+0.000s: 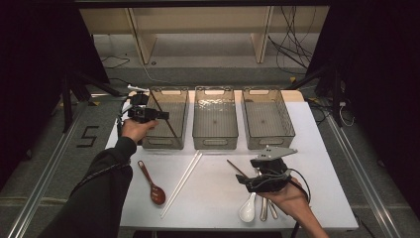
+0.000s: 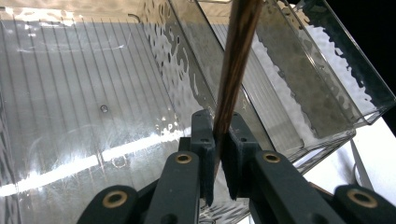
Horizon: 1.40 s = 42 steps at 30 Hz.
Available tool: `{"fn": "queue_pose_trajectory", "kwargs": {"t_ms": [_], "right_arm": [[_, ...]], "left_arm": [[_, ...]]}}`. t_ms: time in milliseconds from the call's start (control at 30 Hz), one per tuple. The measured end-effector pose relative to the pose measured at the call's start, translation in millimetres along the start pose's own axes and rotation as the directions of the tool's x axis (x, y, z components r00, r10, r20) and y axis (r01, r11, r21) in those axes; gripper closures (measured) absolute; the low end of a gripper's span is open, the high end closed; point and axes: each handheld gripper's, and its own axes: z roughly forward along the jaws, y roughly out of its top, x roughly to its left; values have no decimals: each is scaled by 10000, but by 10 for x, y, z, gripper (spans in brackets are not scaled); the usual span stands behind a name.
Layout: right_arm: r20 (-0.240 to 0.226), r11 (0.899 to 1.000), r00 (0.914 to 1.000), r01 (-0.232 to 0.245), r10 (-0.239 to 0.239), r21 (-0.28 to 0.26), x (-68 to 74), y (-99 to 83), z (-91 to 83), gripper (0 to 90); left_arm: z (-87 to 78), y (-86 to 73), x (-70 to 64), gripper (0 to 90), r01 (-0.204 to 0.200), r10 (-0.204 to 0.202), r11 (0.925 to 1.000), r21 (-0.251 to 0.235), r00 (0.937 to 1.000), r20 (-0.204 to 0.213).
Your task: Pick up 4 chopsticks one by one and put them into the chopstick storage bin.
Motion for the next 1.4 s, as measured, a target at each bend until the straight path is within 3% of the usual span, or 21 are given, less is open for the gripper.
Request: {"fn": "queue_pose_trajectory", "kwargs": {"t_ms": [333, 600, 800, 1067, 1267, 1400], "right_arm": [[-31, 10000, 10000, -4, 4, -42, 1, 0, -5, 295], [-69, 10000, 10000, 1, -1, -42, 0, -1, -2, 293], [-96, 10000, 10000, 8, -8, -21, -3, -1, 1, 294], [-119, 10000, 9999, 40, -39, 20, 3, -2, 7, 294], [-120, 10000, 9999, 47, -47, 29, 6, -1, 7, 294], [-110, 10000, 9999, 28, -28, 30, -4, -3, -2, 294]], "left_arm": [[92, 22, -18, 777, -11, 16, 9999, 129, 9995, -328], [151, 37, 2, 550, 112, -100, 9998, 146, 9964, -847], [203, 47, -12, 357, -78, 150, 9986, 519, 9901, -1396], [217, 56, -26, 250, -66, 159, 9985, 538, 9845, -1747], [196, 73, -65, 238, -214, 301, 9984, 532, 9855, -1671], [121, 54, -111, 223, -217, 253, 9994, 280, 9903, -1363]]}}
